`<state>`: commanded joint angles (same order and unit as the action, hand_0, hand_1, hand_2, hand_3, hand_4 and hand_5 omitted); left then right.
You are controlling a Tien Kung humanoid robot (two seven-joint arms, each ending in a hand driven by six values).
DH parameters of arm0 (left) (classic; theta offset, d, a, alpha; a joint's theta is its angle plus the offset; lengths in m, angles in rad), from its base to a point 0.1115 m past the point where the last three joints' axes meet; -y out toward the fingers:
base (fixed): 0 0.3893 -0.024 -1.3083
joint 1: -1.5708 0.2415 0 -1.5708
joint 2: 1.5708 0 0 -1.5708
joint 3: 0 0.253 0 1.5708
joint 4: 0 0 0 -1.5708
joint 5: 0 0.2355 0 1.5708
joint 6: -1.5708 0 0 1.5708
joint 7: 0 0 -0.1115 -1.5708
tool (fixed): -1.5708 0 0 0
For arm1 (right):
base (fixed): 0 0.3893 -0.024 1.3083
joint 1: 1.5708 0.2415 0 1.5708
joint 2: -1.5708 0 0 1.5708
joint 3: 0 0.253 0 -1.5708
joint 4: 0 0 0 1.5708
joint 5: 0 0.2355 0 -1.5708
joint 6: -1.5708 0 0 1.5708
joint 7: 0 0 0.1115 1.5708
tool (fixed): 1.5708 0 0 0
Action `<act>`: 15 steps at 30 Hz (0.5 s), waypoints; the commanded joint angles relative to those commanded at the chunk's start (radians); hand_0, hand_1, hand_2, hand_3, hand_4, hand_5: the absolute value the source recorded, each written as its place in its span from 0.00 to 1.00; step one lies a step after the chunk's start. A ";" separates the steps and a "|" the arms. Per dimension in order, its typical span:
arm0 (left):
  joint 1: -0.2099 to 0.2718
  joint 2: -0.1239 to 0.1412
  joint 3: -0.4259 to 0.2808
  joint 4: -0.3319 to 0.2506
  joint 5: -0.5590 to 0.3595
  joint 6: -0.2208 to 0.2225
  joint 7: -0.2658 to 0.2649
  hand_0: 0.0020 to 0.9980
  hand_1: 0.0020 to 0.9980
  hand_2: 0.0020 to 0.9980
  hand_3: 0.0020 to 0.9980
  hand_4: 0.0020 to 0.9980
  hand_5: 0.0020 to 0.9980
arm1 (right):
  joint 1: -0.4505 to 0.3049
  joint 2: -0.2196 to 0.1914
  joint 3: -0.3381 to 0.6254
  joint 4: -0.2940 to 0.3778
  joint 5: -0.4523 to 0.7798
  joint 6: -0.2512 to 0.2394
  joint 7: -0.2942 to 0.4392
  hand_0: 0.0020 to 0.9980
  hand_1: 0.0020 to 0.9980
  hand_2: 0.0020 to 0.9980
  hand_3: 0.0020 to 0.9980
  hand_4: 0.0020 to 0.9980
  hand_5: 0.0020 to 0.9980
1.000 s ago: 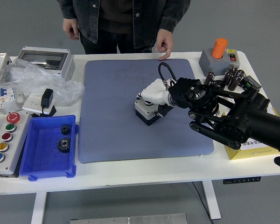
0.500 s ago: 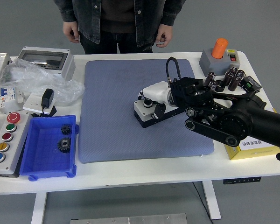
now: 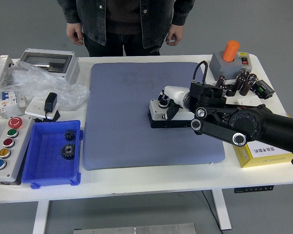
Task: Pick up the button,place it on the desk,press the button,press the button
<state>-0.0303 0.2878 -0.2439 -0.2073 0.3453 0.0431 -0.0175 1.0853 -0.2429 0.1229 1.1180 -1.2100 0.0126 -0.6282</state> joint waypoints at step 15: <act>0.000 -0.002 0.017 0.002 -0.024 -0.009 -0.012 0.59 0.62 0.60 0.61 0.57 0.39 | 0.011 -0.034 -0.048 0.134 -0.208 -0.015 -0.017 0.54 0.65 0.70 0.50 0.56 0.00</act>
<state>-0.0304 0.2862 -0.2270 -0.2050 0.3209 0.0342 -0.0293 1.0959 -0.2771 0.0748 1.2517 -1.4178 -0.0029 -0.6454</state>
